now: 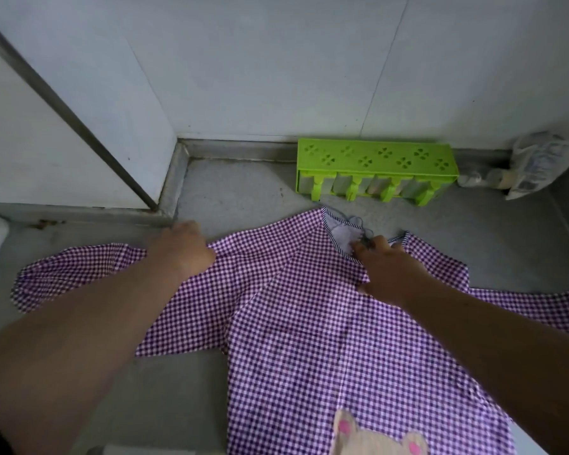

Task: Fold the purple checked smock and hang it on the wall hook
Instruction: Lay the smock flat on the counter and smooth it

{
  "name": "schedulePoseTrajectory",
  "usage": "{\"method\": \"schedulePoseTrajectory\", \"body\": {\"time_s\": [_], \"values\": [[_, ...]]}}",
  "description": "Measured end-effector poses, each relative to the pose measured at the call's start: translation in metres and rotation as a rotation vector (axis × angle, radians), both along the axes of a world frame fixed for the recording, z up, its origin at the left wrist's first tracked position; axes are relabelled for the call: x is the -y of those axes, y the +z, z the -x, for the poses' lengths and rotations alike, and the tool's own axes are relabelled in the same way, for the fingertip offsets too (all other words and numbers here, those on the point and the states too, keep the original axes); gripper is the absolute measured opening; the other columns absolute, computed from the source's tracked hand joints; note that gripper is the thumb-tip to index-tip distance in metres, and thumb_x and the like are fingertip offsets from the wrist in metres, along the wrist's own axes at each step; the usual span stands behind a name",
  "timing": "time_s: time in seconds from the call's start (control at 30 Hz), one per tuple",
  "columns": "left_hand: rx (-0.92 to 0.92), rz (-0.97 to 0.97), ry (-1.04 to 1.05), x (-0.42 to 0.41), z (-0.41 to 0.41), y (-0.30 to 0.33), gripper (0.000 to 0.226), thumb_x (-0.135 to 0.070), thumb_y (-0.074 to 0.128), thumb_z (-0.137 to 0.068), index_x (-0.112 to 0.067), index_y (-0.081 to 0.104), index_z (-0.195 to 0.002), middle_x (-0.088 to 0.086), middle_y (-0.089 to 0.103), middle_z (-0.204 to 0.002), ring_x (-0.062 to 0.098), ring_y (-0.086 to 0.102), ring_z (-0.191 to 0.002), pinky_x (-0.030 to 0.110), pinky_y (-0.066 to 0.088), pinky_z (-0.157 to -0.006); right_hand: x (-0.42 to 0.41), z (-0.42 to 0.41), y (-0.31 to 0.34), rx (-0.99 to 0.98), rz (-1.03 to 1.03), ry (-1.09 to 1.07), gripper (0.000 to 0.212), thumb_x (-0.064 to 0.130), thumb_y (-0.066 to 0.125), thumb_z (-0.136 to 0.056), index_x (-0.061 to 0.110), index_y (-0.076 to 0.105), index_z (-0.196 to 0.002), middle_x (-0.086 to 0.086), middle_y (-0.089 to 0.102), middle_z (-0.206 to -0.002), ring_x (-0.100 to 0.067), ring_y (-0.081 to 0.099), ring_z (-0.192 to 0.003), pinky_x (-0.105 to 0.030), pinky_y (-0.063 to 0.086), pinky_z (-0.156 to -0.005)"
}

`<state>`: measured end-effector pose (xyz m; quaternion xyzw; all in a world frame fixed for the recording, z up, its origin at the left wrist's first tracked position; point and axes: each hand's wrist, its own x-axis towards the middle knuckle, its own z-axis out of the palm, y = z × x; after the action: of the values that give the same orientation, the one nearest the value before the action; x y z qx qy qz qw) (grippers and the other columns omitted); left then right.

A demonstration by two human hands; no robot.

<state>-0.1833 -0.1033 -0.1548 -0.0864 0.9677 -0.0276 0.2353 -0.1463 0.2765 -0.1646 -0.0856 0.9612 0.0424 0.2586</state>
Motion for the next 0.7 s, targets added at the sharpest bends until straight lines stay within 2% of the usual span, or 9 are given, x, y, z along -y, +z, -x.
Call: {"method": "schedulePoseTrajectory", "body": {"time_s": [0.07,0.1,0.17,0.2,0.27,0.37,0.47,0.57,0.7], "values": [[-0.245,-0.043,-0.308,-0.018,-0.014,0.003,0.047,-0.046,0.062,-0.094,-0.021,0.053,-0.133,0.007,0.056,-0.133,0.027,0.055,-0.12,0.043,0.049,-0.1,0.001,0.001,0.003,-0.028,0.038,-0.023,0.105,0.061,0.075,-0.082,0.031,0.012,-0.16,-0.013,0.033,-0.153,-0.044,0.043,-0.137,-0.057,0.052,-0.102],[-0.283,-0.148,-0.488,-0.029,-0.023,0.004,0.047,-0.048,0.059,-0.095,-0.025,0.053,-0.135,0.003,0.054,-0.137,0.024,0.053,-0.123,0.042,0.049,-0.103,0.002,0.001,0.005,-0.058,0.073,-0.052,0.104,0.059,0.077,-0.081,0.029,0.014,-0.159,-0.012,0.036,-0.149,-0.042,0.046,-0.134,-0.056,0.053,-0.1],[-0.149,-0.29,-0.762,-0.052,-0.038,0.0,0.057,-0.058,0.05,-0.097,-0.03,0.045,-0.147,-0.001,0.046,-0.151,0.022,0.047,-0.135,0.044,0.044,-0.114,0.002,-0.003,0.006,-0.127,0.162,-0.145,0.098,0.051,0.08,-0.081,0.025,0.021,-0.155,-0.011,0.04,-0.142,-0.039,0.053,-0.128,-0.054,0.055,-0.098],[-0.043,-0.276,-0.802,-0.062,-0.044,-0.005,0.067,-0.064,0.046,-0.098,-0.031,0.037,-0.155,-0.001,0.038,-0.16,0.022,0.041,-0.144,0.047,0.039,-0.119,0.0,-0.005,0.006,-0.156,0.205,-0.192,0.092,0.047,0.08,-0.083,0.023,0.025,-0.153,-0.01,0.042,-0.14,-0.037,0.055,-0.126,-0.053,0.055,-0.098],[0.092,-0.176,-0.757,-0.077,-0.052,-0.015,0.083,-0.073,0.042,-0.096,-0.033,0.018,-0.164,0.001,0.019,-0.172,0.025,0.027,-0.154,0.049,0.03,-0.125,-0.006,-0.013,0.004,-0.197,0.256,-0.251,0.071,0.042,0.072,-0.091,0.02,0.034,-0.147,-0.009,0.046,-0.135,-0.034,0.058,-0.12,-0.05,0.055,-0.096],[0.095,-0.077,-0.692,-0.087,-0.06,-0.023,0.097,-0.082,0.042,-0.091,-0.03,0.01,-0.167,0.005,0.009,-0.175,0.029,0.02,-0.157,0.052,0.026,-0.127,-0.021,-0.022,0.0,-0.155,0.206,-0.226,0.051,0.038,0.058,-0.099,0.021,0.043,-0.145,-0.008,0.048,-0.146,-0.03,0.054,-0.128,-0.048,0.05,-0.102],[0.101,-0.028,-0.652,-0.09,-0.062,-0.025,0.108,-0.085,0.047,-0.086,-0.026,0.007,-0.167,0.009,0.004,-0.176,0.033,0.016,-0.158,0.056,0.026,-0.127,-0.032,-0.029,-0.007,-0.065,0.118,-0.12,0.072,0.054,0.05,-0.099,0.025,0.025,-0.16,-0.001,0.021,-0.17,-0.025,0.03,-0.152,-0.048,0.039,-0.116],[0.121,-0.011,-0.633,-0.094,-0.064,-0.025,0.114,-0.087,0.05,-0.084,-0.026,0.002,-0.167,0.009,-0.001,-0.176,0.034,0.014,-0.159,0.057,0.028,-0.126,-0.039,-0.025,-0.015,-0.02,0.029,-0.067,0.1,0.076,0.041,-0.091,0.02,0.001,-0.164,-0.001,-0.006,-0.173,-0.023,0.005,-0.159,-0.052,0.035,-0.119],[0.137,-0.023,-0.555,-0.094,-0.056,-0.024,0.114,-0.088,0.049,-0.083,-0.033,-0.004,-0.167,0.002,-0.009,-0.177,0.033,0.009,-0.161,0.057,0.026,-0.126,-0.037,-0.001,-0.016,-0.015,0.025,-0.097,0.112,0.082,0.046,-0.085,0.019,-0.003,-0.164,-0.004,-0.012,-0.172,-0.027,-0.001,-0.159,-0.056,0.03,-0.121]]}}
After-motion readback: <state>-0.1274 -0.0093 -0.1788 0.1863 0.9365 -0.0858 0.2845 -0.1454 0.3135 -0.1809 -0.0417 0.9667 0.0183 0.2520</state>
